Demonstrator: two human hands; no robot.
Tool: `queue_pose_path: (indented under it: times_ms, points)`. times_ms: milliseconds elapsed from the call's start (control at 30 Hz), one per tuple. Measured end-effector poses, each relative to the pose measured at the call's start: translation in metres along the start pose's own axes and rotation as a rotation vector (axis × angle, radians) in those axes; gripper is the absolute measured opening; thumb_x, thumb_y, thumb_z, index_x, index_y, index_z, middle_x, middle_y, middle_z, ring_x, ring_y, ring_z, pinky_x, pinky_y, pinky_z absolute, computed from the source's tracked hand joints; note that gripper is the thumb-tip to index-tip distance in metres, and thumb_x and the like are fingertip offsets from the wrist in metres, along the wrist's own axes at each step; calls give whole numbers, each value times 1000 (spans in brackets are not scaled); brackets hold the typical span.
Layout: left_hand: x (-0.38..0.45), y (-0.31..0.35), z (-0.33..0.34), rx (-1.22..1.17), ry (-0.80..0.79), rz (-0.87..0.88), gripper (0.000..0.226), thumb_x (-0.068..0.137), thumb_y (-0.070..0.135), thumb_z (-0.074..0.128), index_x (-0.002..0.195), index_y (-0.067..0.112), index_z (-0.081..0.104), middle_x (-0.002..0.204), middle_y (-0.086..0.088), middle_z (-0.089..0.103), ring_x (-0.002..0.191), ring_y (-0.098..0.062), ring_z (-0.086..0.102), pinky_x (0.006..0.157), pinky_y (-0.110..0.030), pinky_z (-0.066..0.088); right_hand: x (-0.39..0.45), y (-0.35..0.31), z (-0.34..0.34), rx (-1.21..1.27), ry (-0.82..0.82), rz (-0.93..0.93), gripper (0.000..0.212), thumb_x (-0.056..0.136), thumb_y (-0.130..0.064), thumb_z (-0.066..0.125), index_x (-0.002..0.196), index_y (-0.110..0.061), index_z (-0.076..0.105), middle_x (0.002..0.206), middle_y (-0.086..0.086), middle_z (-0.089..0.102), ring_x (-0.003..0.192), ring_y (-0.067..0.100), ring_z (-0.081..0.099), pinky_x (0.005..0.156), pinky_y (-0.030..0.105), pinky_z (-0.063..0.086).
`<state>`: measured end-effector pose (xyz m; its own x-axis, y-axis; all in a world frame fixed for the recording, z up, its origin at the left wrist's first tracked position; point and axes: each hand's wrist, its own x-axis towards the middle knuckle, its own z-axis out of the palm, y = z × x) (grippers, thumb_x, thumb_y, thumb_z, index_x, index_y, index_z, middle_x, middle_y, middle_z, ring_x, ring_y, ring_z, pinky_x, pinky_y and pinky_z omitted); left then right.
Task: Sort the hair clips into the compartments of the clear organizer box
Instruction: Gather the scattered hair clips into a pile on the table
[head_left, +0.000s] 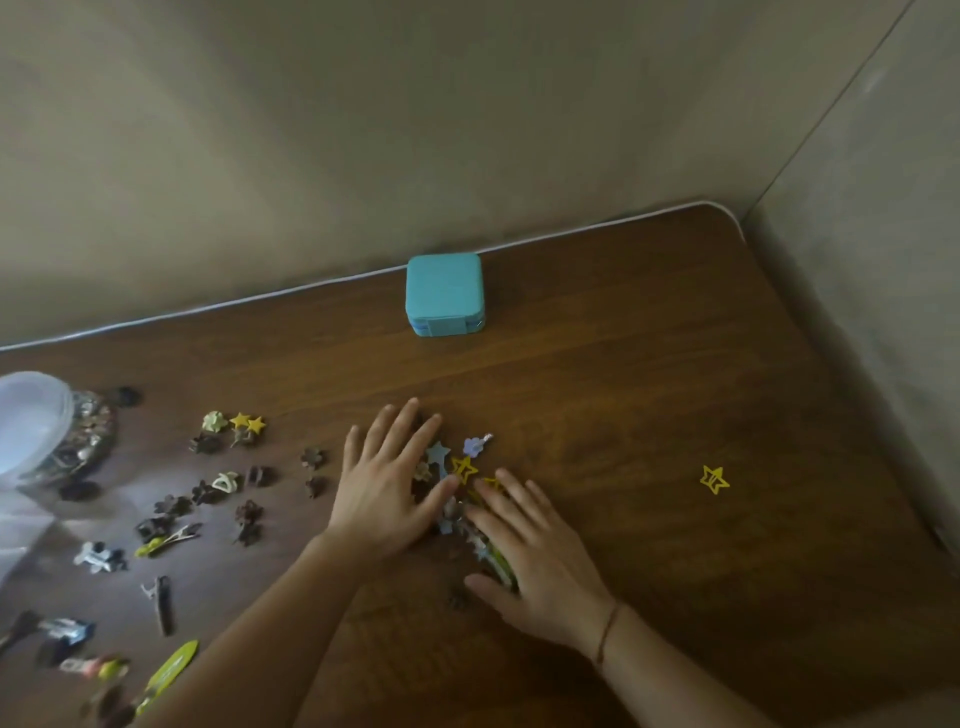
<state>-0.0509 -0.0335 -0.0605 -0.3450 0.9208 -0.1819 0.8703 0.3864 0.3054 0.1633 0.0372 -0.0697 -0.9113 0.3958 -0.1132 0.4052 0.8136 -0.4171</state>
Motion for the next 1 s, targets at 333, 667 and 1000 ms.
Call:
queue_pose_path:
  times_ms: [333,667,1000]
  points:
    - [25,38,1,65,-189,335,80,88,78,28,158,40,14,169,7,5,156,-20,-2,124,-54,1,-65,121,-50,-87,129,579,80,89,-70,17,150,-21,29,162,2,11,150,21,-1,120,51,14]
    - [-29,34,17,123,-224,436,83,90,75,33,158,30,22,169,5,10,155,-21,-2,125,-51,1,-30,6,-4,13,-38,239,78,93,-72,13,154,-25,5,162,-8,-10,147,8,-18,121,33,-4]
    - [-110,-26,21,19,-46,359,67,96,64,32,152,27,39,160,6,37,152,-21,23,121,-51,14,-11,-71,37,49,-59,61,70,99,-61,23,154,-19,14,163,-7,2,149,9,-7,118,31,3]
